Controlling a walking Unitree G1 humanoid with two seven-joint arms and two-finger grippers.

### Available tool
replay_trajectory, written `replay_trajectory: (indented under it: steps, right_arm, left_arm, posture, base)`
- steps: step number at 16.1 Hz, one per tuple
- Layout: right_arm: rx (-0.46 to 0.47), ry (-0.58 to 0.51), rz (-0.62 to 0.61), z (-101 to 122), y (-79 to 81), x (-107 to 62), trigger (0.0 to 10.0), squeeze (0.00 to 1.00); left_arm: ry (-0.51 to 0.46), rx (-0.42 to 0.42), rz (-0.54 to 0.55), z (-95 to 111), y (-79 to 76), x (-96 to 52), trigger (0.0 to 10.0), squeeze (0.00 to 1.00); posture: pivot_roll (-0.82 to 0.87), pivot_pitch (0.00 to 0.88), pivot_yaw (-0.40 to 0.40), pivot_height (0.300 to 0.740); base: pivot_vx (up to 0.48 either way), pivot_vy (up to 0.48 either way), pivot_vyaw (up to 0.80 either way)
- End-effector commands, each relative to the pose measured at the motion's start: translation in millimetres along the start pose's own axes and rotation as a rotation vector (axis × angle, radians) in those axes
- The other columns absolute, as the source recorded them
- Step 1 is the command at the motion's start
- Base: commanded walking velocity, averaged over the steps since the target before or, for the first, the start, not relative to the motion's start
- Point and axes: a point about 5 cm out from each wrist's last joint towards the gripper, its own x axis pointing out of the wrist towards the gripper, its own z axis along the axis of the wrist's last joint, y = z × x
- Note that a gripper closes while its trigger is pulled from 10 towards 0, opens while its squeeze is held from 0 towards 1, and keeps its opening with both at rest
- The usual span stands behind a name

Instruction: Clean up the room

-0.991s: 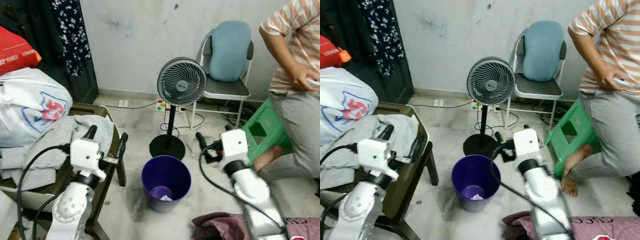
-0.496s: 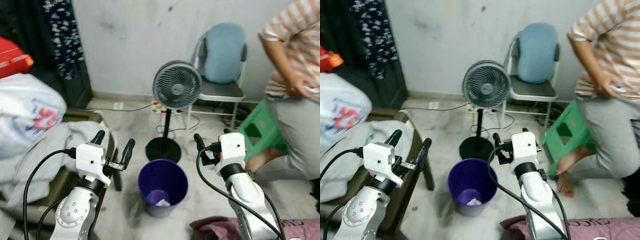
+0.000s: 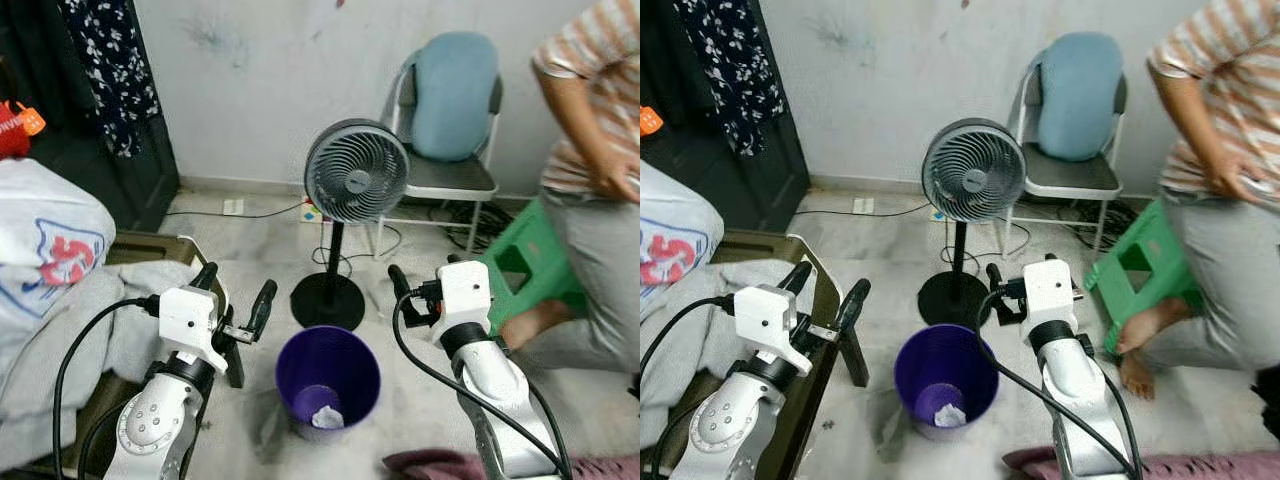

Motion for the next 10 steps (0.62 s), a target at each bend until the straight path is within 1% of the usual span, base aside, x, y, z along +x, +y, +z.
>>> replay_trajectory:
  steps: [1, 4, 10]
  right_arm:
    - [0.0, -0.005, -0.021, 2.9, -4.0, 1.4, 10.0, 0.0]
    - [-0.003, -0.009, -0.025, 4.2, -4.9, 3.5, 10.0, 0.0]
    - [-0.027, -0.015, -0.014, 6.4, -4.9, 7.6, 10.0, 0.0]
  left_arm:
    - [-0.012, -0.002, -0.024, 4.3, -3.0, 1.9, 10.0, 0.0]
    - [-0.013, -0.001, -0.028, 4.7, -3.3, 4.7, 10.0, 0.0]
    - [-0.011, -0.005, -0.007, 3.6, -4.9, 7.5, 10.0, 0.0]
  posture:
    - [-0.1, 0.0, -0.049, 0.74]
    - [-0.1, 0.0, -0.05, 0.74]
    - [-0.1, 0.0, -0.062, 0.74]
  base:
    - [0.281, 0.0, 0.0]
    - [0.256, 0.0, 0.0]
    - [0.0, 0.0, 0.0]
